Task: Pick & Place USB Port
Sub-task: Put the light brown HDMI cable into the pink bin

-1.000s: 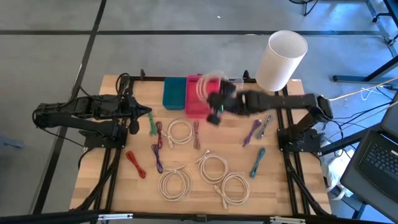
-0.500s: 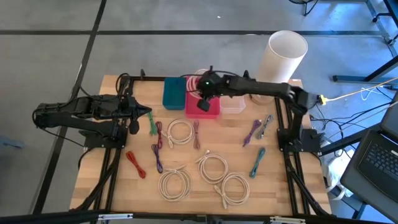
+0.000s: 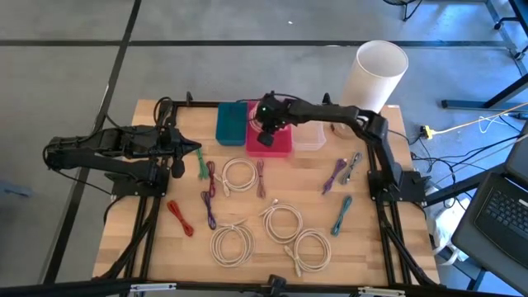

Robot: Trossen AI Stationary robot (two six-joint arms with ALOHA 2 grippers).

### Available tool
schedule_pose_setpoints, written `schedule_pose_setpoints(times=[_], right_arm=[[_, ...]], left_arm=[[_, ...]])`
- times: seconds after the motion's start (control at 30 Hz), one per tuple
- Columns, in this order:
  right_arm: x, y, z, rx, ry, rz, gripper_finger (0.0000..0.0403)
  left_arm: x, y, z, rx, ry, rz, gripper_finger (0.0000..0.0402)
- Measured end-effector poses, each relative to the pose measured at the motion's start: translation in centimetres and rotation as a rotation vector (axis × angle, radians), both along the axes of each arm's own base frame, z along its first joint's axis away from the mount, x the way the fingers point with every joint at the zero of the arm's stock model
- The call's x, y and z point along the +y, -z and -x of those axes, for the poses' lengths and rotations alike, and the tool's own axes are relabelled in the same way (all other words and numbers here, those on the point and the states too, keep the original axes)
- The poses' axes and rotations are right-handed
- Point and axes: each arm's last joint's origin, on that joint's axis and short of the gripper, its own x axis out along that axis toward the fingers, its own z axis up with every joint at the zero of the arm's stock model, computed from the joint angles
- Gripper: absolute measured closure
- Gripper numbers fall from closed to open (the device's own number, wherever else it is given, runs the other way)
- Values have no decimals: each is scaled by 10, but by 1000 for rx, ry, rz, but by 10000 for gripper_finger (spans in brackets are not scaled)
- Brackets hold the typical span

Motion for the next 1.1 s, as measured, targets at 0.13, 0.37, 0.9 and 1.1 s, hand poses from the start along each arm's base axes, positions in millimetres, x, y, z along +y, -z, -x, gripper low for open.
schedule_pose_setpoints(times=[0.13,0.37,0.9,1.1], right_arm=[[-3,16,1,46,4,-28,374],[-11,23,2,32,-28,-63,333],[26,-51,12,-46,-136,-41,188],[105,-86,9,-125,-384,-235,227]], left_arm=[[0,0,0,1,0,0,398],[-1,0,0,1,21,17,397],[-1,1,0,5,16,25,398],[-1,1,0,5,16,25,398]])
